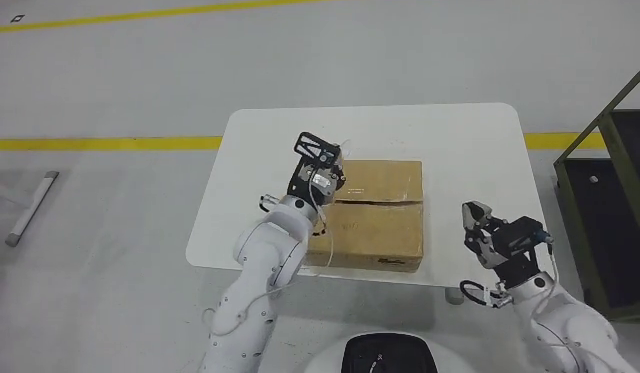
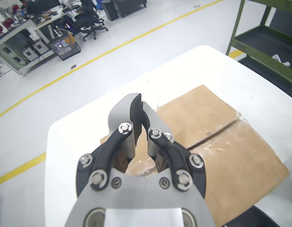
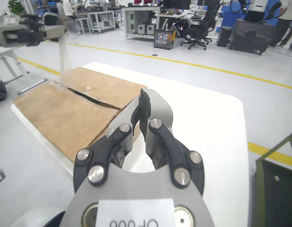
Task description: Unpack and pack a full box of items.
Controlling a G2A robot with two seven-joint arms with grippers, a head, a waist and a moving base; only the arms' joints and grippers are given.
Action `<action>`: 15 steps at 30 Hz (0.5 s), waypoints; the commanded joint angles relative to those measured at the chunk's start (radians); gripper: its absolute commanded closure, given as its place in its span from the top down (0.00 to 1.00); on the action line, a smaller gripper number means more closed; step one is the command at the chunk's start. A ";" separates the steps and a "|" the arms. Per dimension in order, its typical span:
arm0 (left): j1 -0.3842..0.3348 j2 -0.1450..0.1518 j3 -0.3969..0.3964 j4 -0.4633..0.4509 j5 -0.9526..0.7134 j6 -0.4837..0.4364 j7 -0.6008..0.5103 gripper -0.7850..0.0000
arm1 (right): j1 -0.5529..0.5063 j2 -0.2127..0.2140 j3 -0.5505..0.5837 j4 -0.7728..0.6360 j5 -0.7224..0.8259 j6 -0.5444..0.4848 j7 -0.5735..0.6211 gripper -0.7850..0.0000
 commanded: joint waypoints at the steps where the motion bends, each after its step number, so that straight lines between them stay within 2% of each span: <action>1: 0.000 0.004 -0.024 -0.008 0.020 -0.002 0.013 0.00 | 0.039 -0.002 -0.035 0.031 0.000 -0.009 0.017 0.00; 10: -0.002 0.019 -0.137 0.000 0.071 0.029 0.033 0.00 | 0.158 -0.010 -0.145 0.146 -0.056 -0.002 0.084 0.00; 15: 0.003 0.028 -0.202 0.000 0.103 0.046 0.036 0.00 | 0.193 -0.010 -0.164 0.188 -0.074 -0.010 0.109 0.00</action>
